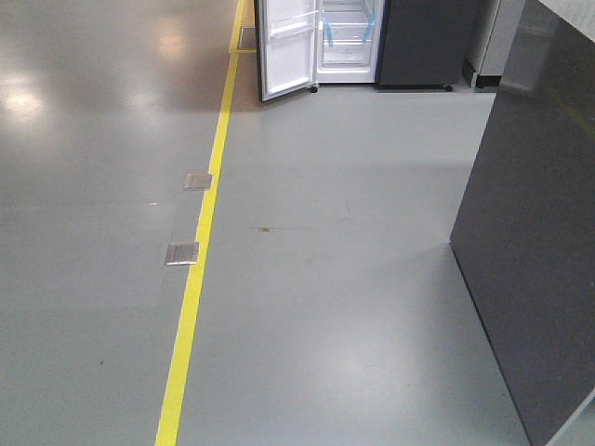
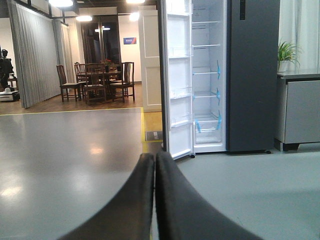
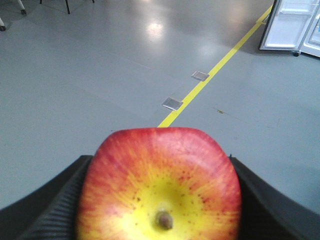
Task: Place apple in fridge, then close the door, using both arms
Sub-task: 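Drive the base away from the counter toward the open refrigerator, then drive closer to the refrigerator door holding the apple in the right gripper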
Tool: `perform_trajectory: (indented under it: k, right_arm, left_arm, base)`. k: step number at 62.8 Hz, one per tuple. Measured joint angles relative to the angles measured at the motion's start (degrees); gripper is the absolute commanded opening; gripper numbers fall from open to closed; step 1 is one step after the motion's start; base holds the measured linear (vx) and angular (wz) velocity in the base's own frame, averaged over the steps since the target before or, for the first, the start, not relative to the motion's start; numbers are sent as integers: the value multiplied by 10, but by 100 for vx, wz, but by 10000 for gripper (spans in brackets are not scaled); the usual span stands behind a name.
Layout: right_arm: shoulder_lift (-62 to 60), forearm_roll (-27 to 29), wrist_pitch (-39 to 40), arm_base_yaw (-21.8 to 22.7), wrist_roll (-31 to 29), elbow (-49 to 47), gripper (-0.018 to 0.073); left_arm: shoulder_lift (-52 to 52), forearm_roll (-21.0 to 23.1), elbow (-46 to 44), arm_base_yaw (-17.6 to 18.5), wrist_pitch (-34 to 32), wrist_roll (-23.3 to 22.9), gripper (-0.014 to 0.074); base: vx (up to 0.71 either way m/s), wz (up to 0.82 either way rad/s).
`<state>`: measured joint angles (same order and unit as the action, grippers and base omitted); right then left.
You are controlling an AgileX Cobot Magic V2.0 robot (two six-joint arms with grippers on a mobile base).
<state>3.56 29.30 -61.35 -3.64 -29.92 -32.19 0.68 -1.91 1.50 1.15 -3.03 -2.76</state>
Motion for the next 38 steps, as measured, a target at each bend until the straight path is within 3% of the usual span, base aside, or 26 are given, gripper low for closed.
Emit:
perform_trajectory:
  k: [38]
  right_arm:
    - [0, 0, 0, 0, 0, 0, 363]
  left_arm:
    - [0, 0, 0, 0, 0, 0, -6]
  base:
    - [28, -2]
